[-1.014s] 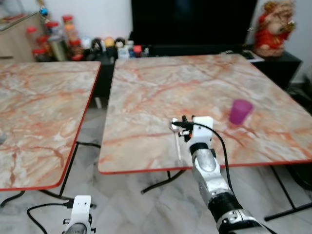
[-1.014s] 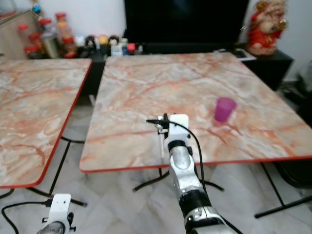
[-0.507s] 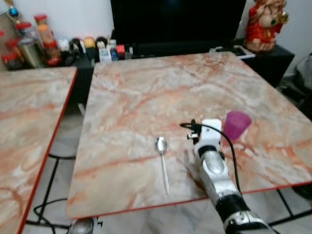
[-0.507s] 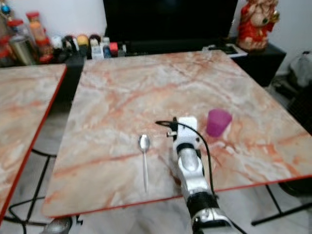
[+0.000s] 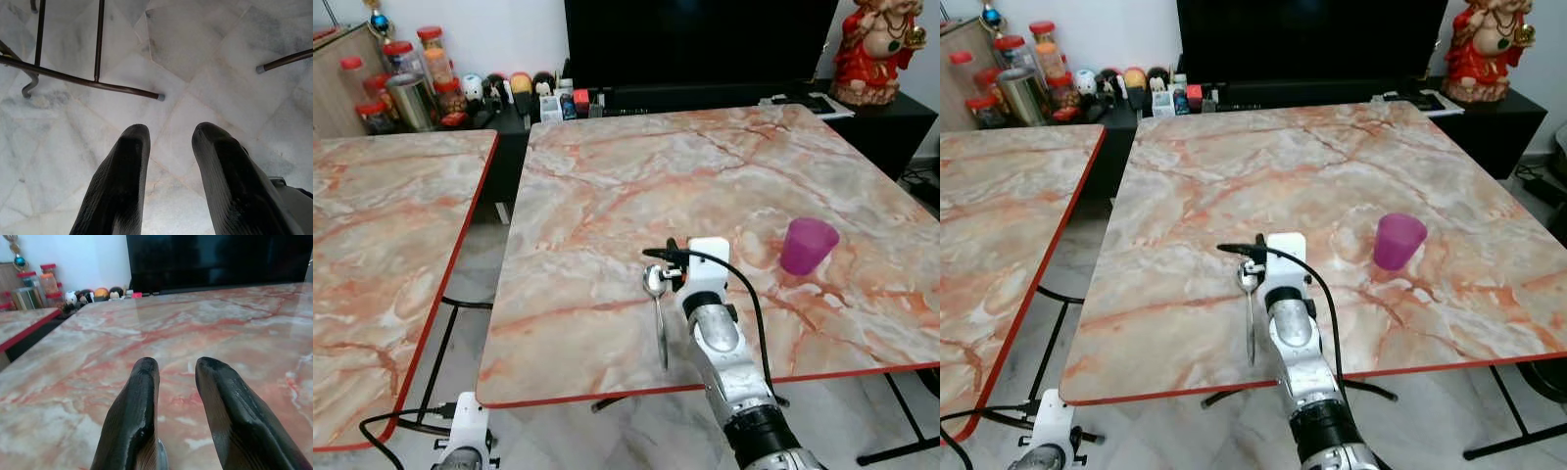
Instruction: Setting the table
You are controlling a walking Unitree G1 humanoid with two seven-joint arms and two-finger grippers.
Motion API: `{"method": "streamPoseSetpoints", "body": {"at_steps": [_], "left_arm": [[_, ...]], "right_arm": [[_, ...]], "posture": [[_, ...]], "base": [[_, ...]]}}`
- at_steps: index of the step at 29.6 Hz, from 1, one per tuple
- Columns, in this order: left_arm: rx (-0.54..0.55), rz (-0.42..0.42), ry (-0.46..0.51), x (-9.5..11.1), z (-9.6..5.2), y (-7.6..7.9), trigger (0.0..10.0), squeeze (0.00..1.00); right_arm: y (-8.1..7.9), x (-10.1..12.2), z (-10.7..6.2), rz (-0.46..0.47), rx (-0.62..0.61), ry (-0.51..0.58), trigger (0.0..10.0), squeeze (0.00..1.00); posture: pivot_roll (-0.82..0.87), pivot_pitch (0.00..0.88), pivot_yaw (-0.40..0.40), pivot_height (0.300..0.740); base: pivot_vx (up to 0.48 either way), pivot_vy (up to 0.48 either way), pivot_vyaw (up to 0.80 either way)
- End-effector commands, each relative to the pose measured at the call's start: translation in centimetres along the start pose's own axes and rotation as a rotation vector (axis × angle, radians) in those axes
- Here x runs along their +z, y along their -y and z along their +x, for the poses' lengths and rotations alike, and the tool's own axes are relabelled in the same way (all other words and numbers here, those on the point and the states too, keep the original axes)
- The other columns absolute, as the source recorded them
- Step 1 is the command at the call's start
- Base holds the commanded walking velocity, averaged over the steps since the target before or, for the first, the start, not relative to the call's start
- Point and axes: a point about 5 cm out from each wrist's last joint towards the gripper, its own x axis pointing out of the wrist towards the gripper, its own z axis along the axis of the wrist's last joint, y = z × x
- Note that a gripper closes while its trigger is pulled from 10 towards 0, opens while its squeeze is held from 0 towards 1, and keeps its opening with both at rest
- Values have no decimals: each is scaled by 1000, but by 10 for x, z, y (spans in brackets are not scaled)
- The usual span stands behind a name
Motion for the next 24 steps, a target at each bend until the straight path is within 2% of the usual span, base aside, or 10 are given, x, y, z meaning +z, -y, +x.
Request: {"method": "streamPoseSetpoints", "body": {"at_steps": [1,3,8,11,14,15,20,23,24], "left_arm": [[0,9,-4,-3,-1,-3,10000,0],[0,18,-6,-3,-1,-3,10000,0],[-5,35,-13,-5,-1,-5,10000,0],[-5,54,-30,-13,-3,-9,10000,0],[-6,65,-40,-17,-4,-10,10000,0],[-9,73,-52,-22,-5,-11,10000,0],[-13,78,-63,-27,-7,-12,10000,0],[-23,63,-71,-30,-7,-10,10000,0],[-25,55,-72,-30,-7,-10,10000,0]], "right_arm": [[1,4,-3,-6,-9,-21,10000,0],[-2,2,-10,-13,-13,-102,10000,0],[-7,4,-19,-10,13,-141,10000,0],[-18,2,-29,-17,80,-228,10000,0],[-24,7,-34,-9,112,-219,10000,0],[-31,15,-36,1,153,-194,10000,0],[-36,18,-40,7,162,-212,10000,0],[-29,16,-40,12,119,-217,10000,0],[-22,16,-38,17,93,-200,10000,0]], "posture": [[-52,45,30,736],[-54,55,36,736],[-59,67,47,736],[-66,89,62,736],[-71,93,66,736],[-76,104,71,736],[-76,108,68,736],[-72,109,64,736],[-75,107,60,736]], "base": [[0,0,0],[0,0,0],[0,0,0],[0,0,0],[0,0,0],[0,0,0],[0,0,0],[0,0,0],[0,0,0]]}}
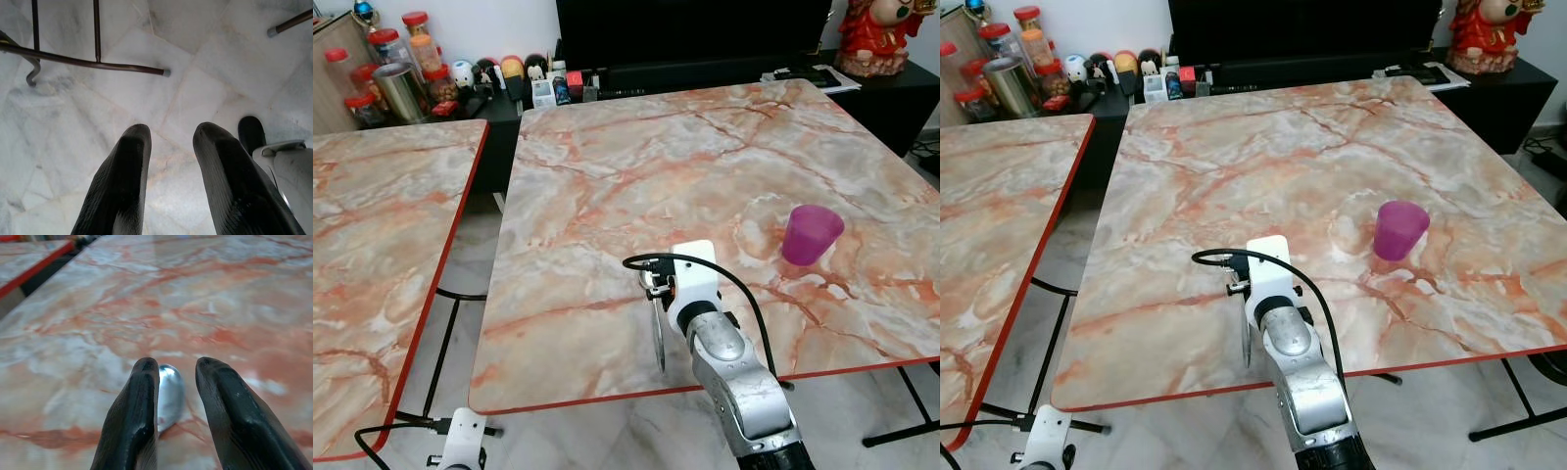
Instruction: Setting the table
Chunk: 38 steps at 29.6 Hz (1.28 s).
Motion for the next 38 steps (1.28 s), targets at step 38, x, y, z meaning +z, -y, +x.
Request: {"method": "streamPoseSetpoints", "body": {"at_steps": [38], "left_arm": [[6,-37,-69,-8,-1,6,10000,0]], "right_arm": [[38,37,35,57,-132,234,10000,0]], "posture": [[-39,0,11,736]], "base": [[0,146,0]]}}
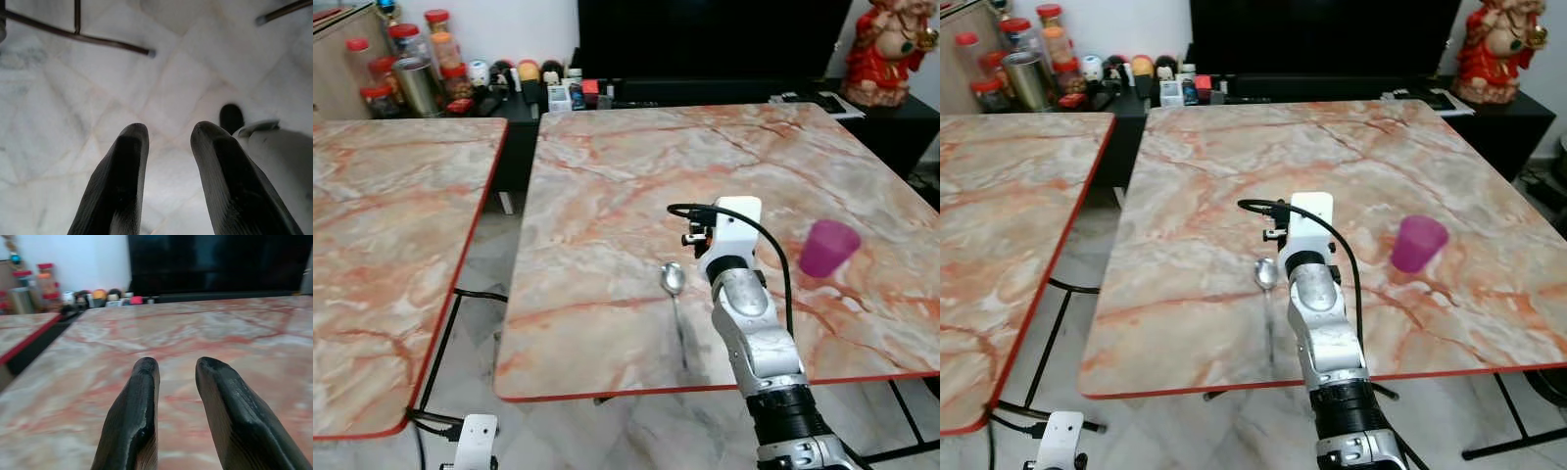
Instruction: Setting the table
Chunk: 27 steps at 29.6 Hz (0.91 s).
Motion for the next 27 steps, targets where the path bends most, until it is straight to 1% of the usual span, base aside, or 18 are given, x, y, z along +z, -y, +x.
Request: {"method": "streamPoseSetpoints", "body": {"at_steps": [1,6,12,19,23,27], "left_arm": [[31,-1,6,3,1,-10,10000,0],[28,17,16,5,1,-11,10000,0],[22,8,37,10,2,-10,10000,0],[23,1,30,11,2,-9,10000,0],[22,6,32,13,2,-9,10000,0],[22,15,43,15,2,-10,10000,0]], "right_arm": [[0,2,2,-2,-4,12,10000,0],[1,1,2,2,-9,13,10000,0],[3,0,3,7,-28,10,10000,0],[4,0,3,13,-35,12,10000,0],[4,0,4,16,-38,10,10000,0],[5,0,5,19,-43,12,10000,0]], "posture": [[-40,0,12,736],[-41,0,18,736],[-40,4,27,736],[-41,5,29,736],[-38,11,31,736],[-37,15,36,736]], "base": [[0,255,0],[0,0,0],[0,0,0],[0,0,0],[0,430,0],[0,0,0]]}}
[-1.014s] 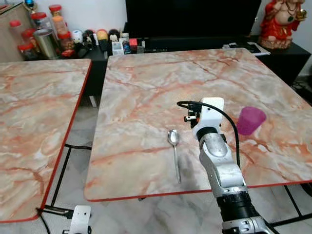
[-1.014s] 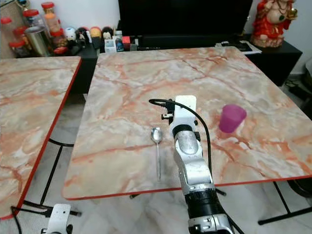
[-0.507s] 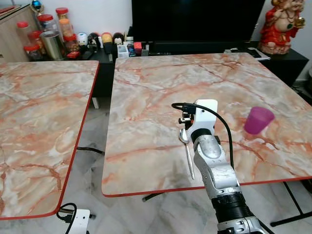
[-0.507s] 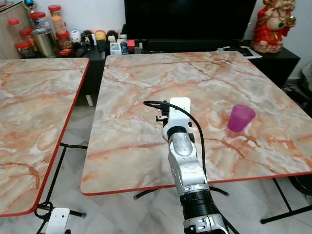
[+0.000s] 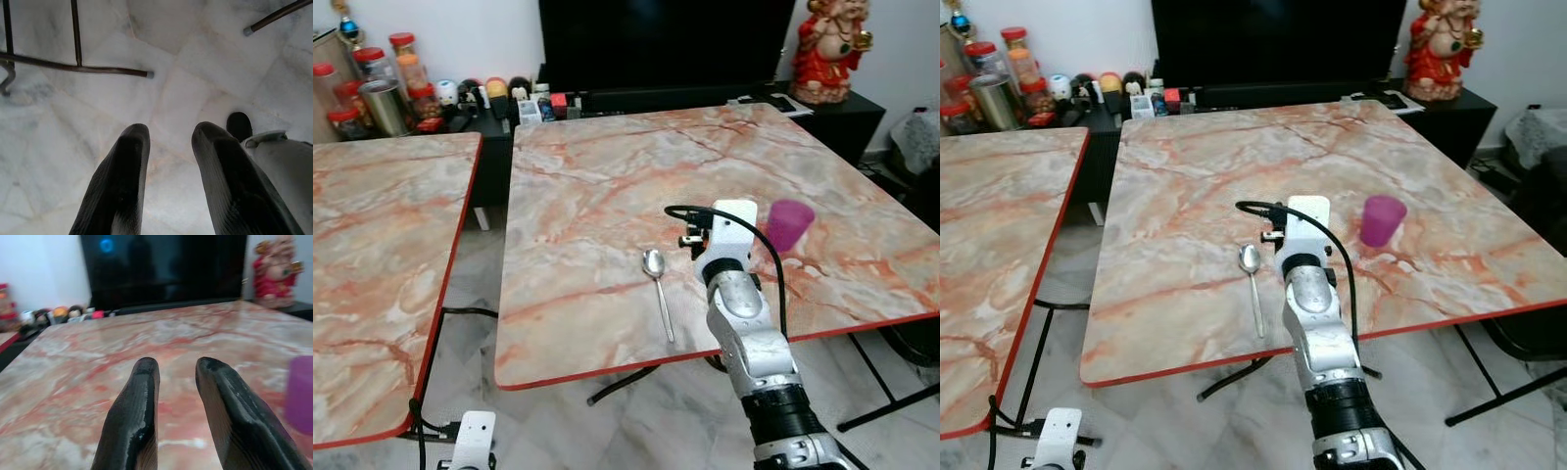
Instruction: Setting the table
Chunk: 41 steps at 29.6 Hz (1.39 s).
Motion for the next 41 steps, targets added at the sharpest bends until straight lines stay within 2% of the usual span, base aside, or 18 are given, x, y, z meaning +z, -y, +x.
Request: {"method": "streamPoseSetpoints", "body": {"at_steps": [1,13,17,25,37,41], "left_arm": [[21,7,22,5,1,-8,10000,0],[11,13,40,9,1,-8,10000,0],[6,24,42,11,2,-7,10000,0],[0,29,43,11,2,-6,10000,0],[-10,17,41,11,2,-3,10000,0],[-9,15,46,12,2,-3,10000,0]], "right_arm": [[-6,4,2,10,13,10,10000,0],[-4,2,2,17,3,13,10000,0],[-5,0,2,-11,14,10,10000,0],[-3,-6,1,-15,-3,-25,10000,0],[-3,-10,1,-9,-1,-47,10000,0],[-1,-10,2,-36,-8,-47,10000,0]], "posture": [[-37,15,36,736],[-45,0,49,736],[-47,0,52,736],[-46,0,53,736],[-44,0,49,736],[-42,0,48,736]], "base": [[0,0,0],[0,0,0],[0,0,0],[0,0,671],[0,0,0],[137,0,0]]}}
